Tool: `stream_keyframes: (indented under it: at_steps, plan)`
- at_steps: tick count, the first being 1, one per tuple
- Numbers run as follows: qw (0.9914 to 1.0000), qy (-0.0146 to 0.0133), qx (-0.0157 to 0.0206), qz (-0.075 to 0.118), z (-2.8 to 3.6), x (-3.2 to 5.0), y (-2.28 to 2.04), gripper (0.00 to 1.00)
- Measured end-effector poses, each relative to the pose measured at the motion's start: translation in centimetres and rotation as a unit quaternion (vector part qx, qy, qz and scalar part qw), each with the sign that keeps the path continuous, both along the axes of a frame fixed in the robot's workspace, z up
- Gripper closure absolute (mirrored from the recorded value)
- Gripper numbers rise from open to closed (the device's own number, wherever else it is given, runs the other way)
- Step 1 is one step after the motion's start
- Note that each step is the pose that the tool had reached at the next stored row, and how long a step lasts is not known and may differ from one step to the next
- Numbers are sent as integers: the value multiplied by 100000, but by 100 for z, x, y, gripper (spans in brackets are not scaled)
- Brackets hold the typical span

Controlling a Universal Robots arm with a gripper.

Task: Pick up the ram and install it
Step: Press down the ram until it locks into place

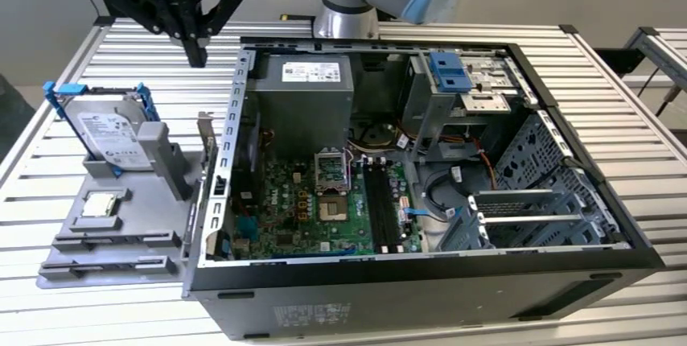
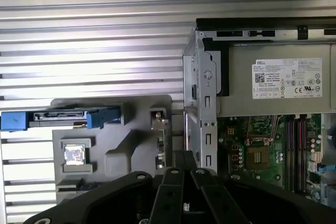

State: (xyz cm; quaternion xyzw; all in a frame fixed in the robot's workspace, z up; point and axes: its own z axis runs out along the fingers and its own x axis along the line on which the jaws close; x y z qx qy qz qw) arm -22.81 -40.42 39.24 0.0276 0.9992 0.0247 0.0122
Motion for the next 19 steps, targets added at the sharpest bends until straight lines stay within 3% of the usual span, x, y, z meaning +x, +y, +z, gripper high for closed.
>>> stream_keyframes:
  at_steps: [19]
  plan:
    - [99997,-230,1,792,-6,-691,-21,100]
